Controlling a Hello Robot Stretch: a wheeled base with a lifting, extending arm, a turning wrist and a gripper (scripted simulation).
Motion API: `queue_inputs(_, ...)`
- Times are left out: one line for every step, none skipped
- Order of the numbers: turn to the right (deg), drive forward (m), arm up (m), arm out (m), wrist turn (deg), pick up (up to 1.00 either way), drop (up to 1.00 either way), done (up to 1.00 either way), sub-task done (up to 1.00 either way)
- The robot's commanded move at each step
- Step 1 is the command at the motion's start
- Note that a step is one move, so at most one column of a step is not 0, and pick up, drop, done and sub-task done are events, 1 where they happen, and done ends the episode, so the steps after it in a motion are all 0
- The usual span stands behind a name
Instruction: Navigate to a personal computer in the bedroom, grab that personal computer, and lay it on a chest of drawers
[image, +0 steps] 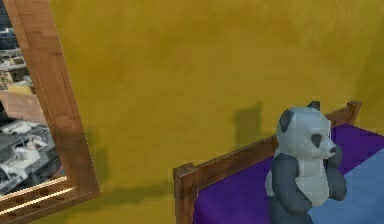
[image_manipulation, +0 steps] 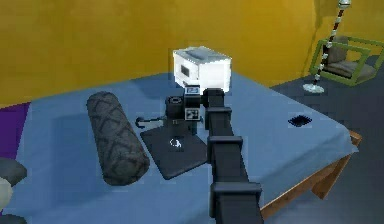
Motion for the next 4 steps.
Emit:
queue_inputs(0.0,0.00,-0.30,0.00,0.0,0.00,0.00,0.00,0.00)
queue_inputs(0.0,0.00,0.00,0.00,0.0,1.00,0.00,0.00,0.00)
queue_inputs(0.0,0.00,0.10,0.00,0.0,0.00,0.00,0.00,0.00)
queue_inputs(0.0,0.00,0.26,0.00,0.0,0.00,0.00,0.00,0.00)
